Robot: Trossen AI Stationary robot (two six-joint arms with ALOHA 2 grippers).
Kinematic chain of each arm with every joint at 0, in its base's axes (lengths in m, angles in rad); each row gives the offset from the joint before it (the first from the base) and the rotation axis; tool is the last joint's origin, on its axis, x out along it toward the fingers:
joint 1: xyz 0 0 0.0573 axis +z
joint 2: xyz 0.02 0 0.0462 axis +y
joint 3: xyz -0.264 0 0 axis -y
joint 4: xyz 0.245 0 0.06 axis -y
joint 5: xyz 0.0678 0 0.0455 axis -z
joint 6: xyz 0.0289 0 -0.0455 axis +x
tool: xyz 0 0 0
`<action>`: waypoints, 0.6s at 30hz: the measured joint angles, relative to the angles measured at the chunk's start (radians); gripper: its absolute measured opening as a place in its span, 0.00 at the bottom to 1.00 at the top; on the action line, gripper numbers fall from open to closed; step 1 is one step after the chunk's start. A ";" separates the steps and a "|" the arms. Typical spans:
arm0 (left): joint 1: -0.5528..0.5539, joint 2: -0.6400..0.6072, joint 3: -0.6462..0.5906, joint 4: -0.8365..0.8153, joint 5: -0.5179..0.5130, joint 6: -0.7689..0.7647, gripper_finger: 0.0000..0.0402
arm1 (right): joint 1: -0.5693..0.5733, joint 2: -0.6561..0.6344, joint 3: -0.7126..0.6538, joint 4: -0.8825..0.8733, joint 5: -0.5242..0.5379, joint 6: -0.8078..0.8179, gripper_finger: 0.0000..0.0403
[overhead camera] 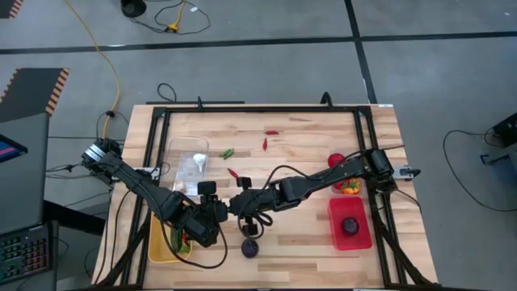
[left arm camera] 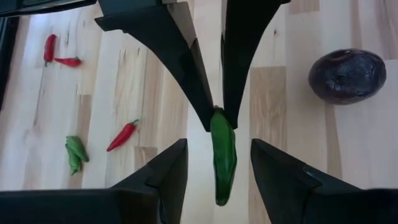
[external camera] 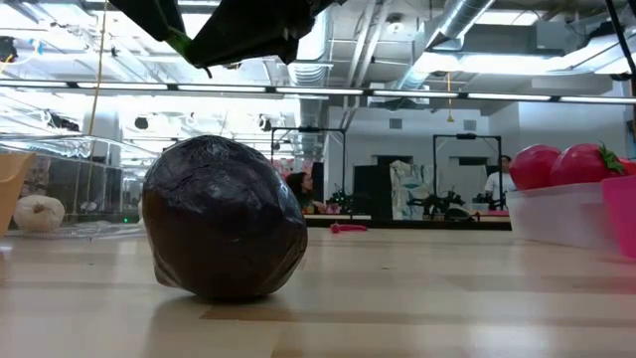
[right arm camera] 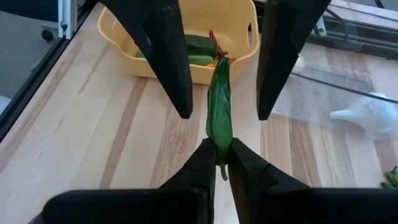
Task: Sort produce into baskets
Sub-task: Put the green chili pepper into the yellow bin
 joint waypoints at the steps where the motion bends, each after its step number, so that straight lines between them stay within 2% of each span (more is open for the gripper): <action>1: 0.000 0.000 0.000 0.000 0.000 0.000 0.40 | 0.000 0.000 0.000 0.005 0.000 0.000 0.15; 11: 0.000 0.000 0.000 -0.002 0.000 0.023 0.17 | 0.000 0.000 0.000 0.020 0.000 0.005 0.15; 18: 0.001 0.000 0.000 -0.003 0.000 0.023 0.09 | -0.008 0.000 0.000 0.020 -0.002 0.044 0.15</action>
